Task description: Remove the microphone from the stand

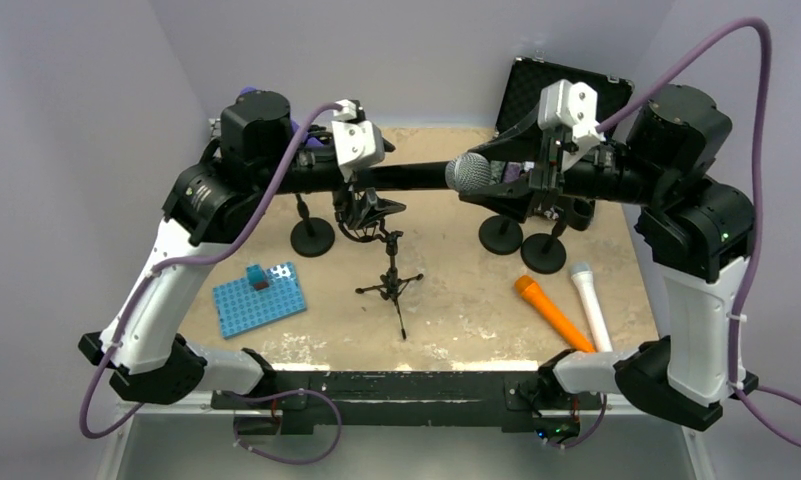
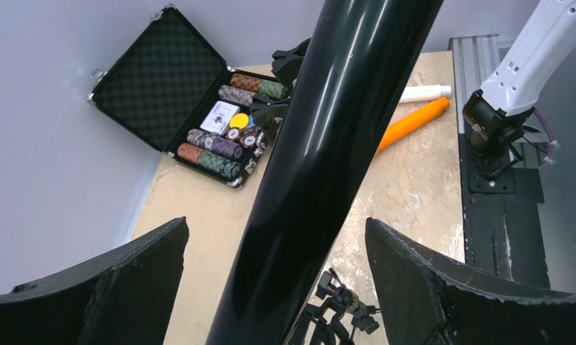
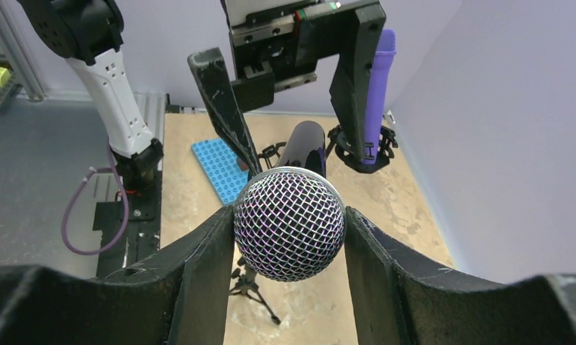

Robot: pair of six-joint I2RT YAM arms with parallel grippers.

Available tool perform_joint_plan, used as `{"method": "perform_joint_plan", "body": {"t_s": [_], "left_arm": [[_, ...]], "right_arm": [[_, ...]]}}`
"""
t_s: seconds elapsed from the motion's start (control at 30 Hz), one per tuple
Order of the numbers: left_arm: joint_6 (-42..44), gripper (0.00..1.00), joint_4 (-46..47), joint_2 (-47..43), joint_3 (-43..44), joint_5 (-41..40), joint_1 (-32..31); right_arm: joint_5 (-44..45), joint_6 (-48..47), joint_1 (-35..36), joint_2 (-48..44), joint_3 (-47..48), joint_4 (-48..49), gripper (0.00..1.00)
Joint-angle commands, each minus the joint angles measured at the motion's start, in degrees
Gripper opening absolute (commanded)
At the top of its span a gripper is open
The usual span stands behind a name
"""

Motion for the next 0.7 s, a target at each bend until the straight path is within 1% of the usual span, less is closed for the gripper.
{"method": "perform_joint_plan", "body": {"t_s": [0.0,0.13,0.2,0.3,0.43,0.47,0.5,0.53,0.57,0.6,0.67], "left_arm": [[0.47,0.94,2.87,1.19,2.60,4.72,-0.49],[-0.46,0.84,3.98,1.48,1.31,5.90,-0.50],[-0.42,0.77,4.26,1.09,0.61,6.22,-0.50],[0.05,0.63,3.32,0.94,0.52,7.09,-0.50],[-1.14,0.46,2.84,0.99,-0.19,8.59,-0.50],[-1.87,0.40,3.18,0.95,-0.51,9.03,-0.50],[-2.59,0.29,3.39,1.01,-0.73,9.47,-0.50],[-3.33,0.05,3.79,1.05,-0.89,9.71,-0.50],[-4.72,0.00,4.83,0.86,-1.52,9.47,-0.50],[-5.84,0.00,5.94,0.59,-2.11,9.32,-0.50],[-8.81,0.00,8.19,0.28,-2.70,8.04,-0.46]], "right_arm": [[-2.26,5.19,-0.27,-0.78,-1.66,7.45,0.00],[-1.30,6.38,-0.31,-0.54,-1.61,8.75,0.00],[-0.69,6.08,-0.34,-0.50,-1.63,8.84,0.00],[0.35,6.14,-0.35,-1.33,-4.02,10.84,0.00],[1.37,8.13,-0.44,-1.22,-6.23,13.91,0.00],[2.05,9.07,-0.44,-1.00,-6.44,14.61,0.00],[2.71,9.92,-0.44,-0.74,-6.69,15.37,0.00],[3.66,10.69,-0.45,-0.56,-6.96,16.12,0.09],[4.83,11.41,-0.49,-0.49,-7.46,17.17,0.21],[6.12,12.08,-0.45,-0.55,-8.10,18.28,0.32],[9.94,14.54,-0.68,-1.09,-9.66,20.67,0.61]]}}
